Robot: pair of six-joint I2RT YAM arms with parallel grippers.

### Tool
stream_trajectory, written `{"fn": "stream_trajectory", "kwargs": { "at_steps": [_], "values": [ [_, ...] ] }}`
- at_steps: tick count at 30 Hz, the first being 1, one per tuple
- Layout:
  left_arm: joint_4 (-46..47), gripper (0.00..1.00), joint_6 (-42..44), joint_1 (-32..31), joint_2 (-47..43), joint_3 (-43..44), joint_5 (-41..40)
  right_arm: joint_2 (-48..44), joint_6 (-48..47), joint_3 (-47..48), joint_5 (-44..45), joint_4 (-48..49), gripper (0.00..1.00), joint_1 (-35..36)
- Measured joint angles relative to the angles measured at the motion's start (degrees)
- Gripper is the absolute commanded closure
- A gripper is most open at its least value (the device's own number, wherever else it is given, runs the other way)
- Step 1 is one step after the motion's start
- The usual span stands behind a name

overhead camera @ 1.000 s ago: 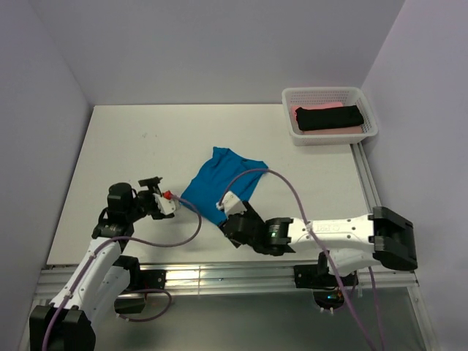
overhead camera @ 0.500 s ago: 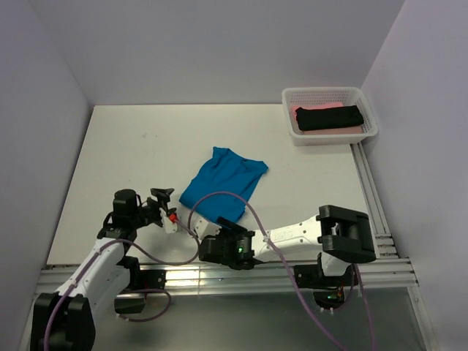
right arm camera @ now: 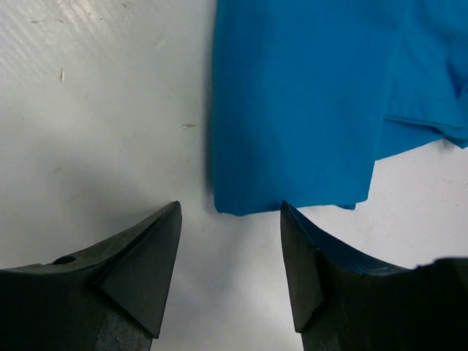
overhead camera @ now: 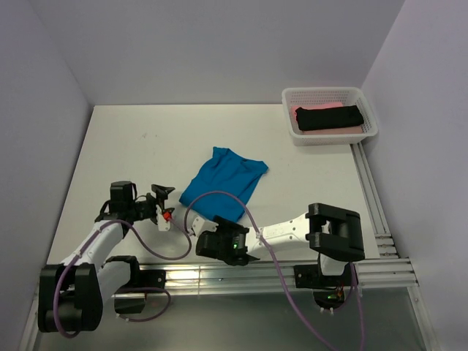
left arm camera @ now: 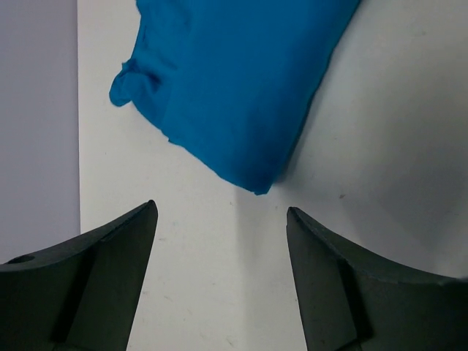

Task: Roll the t-shirts
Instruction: Roll the tshirt

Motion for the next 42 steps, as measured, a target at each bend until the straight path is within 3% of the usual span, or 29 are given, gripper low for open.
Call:
{"fn": "stream_trajectory", "kwargs": {
  "at_steps": [9, 15, 20, 30, 42],
  "values": [
    [-6.64, 0.31, 9.97, 0.04, 2.62, 0.46, 3.15, 2.38, -2.23, 0.90, -0.44, 1.44, 0.47, -1.75],
    [-9.64, 0.38, 14.80, 0.04, 5.01, 1.81, 4.42, 3.19, -2.64, 1.14, -1.38, 1.77, 0.71, -2.91],
    [-11.30, 0.46, 17.70, 0.04, 8.79, 3.80, 4.79, 3.30, -2.51, 1.14, -2.03, 1.77, 0.81, -3.45],
    [-11.82, 0.45, 19.65, -0.24, 16.39, 7.19, 3.17, 3.21, -2.38, 1.14, -2.73, 1.81, 0.92, -3.72],
    [-4.48, 0.50, 19.78, -3.76, 20.52, 7.93, -1.73, 2.08, -2.38, 1.14, -5.25, 1.81, 0.94, -5.16]
  ]
}}
